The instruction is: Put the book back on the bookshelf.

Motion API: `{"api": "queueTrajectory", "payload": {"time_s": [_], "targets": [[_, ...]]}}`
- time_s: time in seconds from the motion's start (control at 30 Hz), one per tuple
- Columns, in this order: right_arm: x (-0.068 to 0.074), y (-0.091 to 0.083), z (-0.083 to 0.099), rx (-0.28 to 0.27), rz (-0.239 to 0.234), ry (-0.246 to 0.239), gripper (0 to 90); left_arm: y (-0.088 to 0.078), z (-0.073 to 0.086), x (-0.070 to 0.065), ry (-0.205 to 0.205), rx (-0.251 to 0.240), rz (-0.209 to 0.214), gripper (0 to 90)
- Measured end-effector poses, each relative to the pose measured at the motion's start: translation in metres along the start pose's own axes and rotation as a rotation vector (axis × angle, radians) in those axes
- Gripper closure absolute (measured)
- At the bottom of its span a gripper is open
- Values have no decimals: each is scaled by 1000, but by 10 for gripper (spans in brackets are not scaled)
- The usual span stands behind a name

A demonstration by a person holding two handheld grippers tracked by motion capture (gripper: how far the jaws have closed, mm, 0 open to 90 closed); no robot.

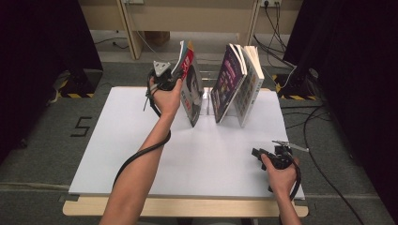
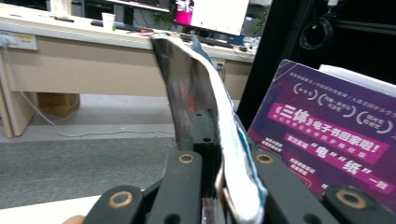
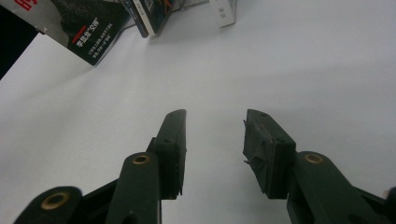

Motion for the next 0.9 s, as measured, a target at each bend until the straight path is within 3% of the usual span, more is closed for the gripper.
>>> {"api": "queueTrajectory", "payload": {"time_s": [0.2,0.37,0.5,0.6,0.7,0.77,0.83,0.9], "targets": [[-1,1,0,-4,6,-16,593,0,2,4,4,15,-27,840],[0,0,0,-1,3,-2,593,1,2,7,13,34,-31,802],[1,1,0,-5,0,-5,593,1,2,10,-4,45,-27,755],[1,2,0,-2,0,-15,593,2,2,11,-41,52,-11,742],[1,2,0,-2,1,-13,594,3,2,12,-69,61,-2,743],[2,2,1,3,-1,10,593,3,1,13,-72,70,2,803],[0,2,0,-1,-2,-13,593,3,-2,13,-84,69,10,848],[0,2,1,0,-1,-6,593,3,-5,9,-55,67,11,860]]}}
Point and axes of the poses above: each handheld gripper's, and its own axes: y roughly forward along the jaws, z roughly out of its underside, x roughly to its left, the point moved 7 cm from there along y, roughly forward along the jaws, and after that the axes turned 4 degrees about -y, right-handed, at the moved point
